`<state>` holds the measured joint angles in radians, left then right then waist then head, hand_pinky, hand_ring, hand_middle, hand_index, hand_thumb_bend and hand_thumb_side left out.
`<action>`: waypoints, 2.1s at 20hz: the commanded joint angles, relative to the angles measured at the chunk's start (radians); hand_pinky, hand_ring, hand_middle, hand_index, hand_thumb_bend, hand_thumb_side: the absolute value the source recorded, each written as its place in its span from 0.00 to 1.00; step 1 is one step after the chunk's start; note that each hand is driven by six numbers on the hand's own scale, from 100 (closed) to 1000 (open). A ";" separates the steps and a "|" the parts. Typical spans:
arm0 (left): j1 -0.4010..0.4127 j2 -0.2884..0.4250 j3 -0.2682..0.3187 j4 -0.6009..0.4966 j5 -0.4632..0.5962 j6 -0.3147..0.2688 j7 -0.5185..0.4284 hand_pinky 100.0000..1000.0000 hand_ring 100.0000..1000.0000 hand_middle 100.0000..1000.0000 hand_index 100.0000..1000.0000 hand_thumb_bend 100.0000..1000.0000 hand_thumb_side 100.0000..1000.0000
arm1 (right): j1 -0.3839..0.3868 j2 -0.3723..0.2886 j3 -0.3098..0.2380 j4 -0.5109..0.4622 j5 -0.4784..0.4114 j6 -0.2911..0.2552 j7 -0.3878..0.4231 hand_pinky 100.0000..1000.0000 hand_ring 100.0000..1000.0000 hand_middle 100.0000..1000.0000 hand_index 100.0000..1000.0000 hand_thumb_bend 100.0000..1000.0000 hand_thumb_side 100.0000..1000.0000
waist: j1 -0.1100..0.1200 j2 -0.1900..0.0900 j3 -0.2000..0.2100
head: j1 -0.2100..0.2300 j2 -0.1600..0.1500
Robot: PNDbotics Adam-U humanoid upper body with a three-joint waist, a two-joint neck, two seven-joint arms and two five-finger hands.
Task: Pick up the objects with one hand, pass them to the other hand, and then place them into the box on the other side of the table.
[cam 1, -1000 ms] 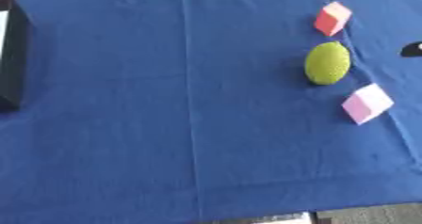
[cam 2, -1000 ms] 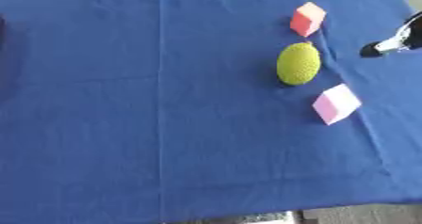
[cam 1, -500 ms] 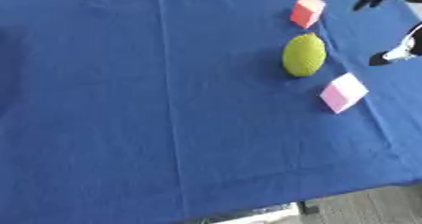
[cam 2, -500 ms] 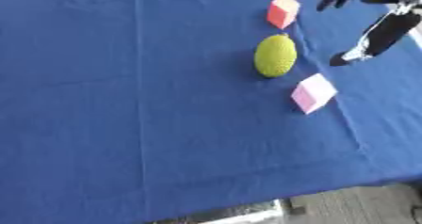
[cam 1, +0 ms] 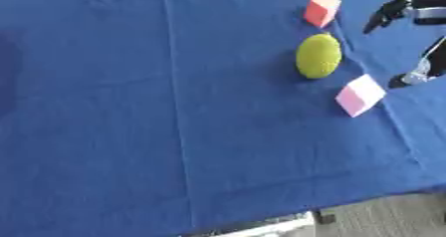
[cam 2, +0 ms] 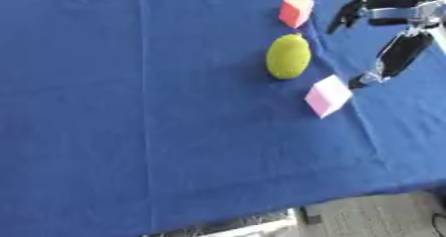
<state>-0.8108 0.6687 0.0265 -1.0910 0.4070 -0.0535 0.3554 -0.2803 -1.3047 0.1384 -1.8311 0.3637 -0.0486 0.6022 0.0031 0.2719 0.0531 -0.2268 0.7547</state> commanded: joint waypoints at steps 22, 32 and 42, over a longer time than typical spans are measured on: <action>-0.014 0.023 -0.001 -0.023 0.005 0.009 0.000 0.84 0.84 0.80 0.85 0.36 0.74 | -0.039 -0.015 0.117 0.096 0.080 -0.102 -0.110 0.89 0.80 0.79 0.84 0.55 0.18 | 0.019 0.006 0.017 | -0.008 -0.006; -0.015 0.019 -0.003 -0.027 0.007 0.010 -0.001 0.84 0.84 0.80 0.85 0.36 0.74 | -0.054 0.004 0.142 0.156 0.104 -0.131 -0.100 0.89 0.80 0.79 0.83 0.54 0.16 | 0.025 0.011 0.021 | -0.020 -0.004; -0.010 0.016 -0.002 -0.029 0.008 0.011 0.002 0.84 0.84 0.80 0.85 0.36 0.75 | -0.078 0.028 0.166 0.190 0.101 -0.146 -0.096 0.88 0.79 0.78 0.82 0.54 0.15 | 0.028 0.016 0.022 | -0.029 -0.004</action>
<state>-0.8090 0.6580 0.0205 -1.1016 0.4127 -0.0431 0.3543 -0.3444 -1.2520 0.3120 -1.6434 0.4671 -0.1899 0.5055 0.0314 0.3035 0.0749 -0.2503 0.7542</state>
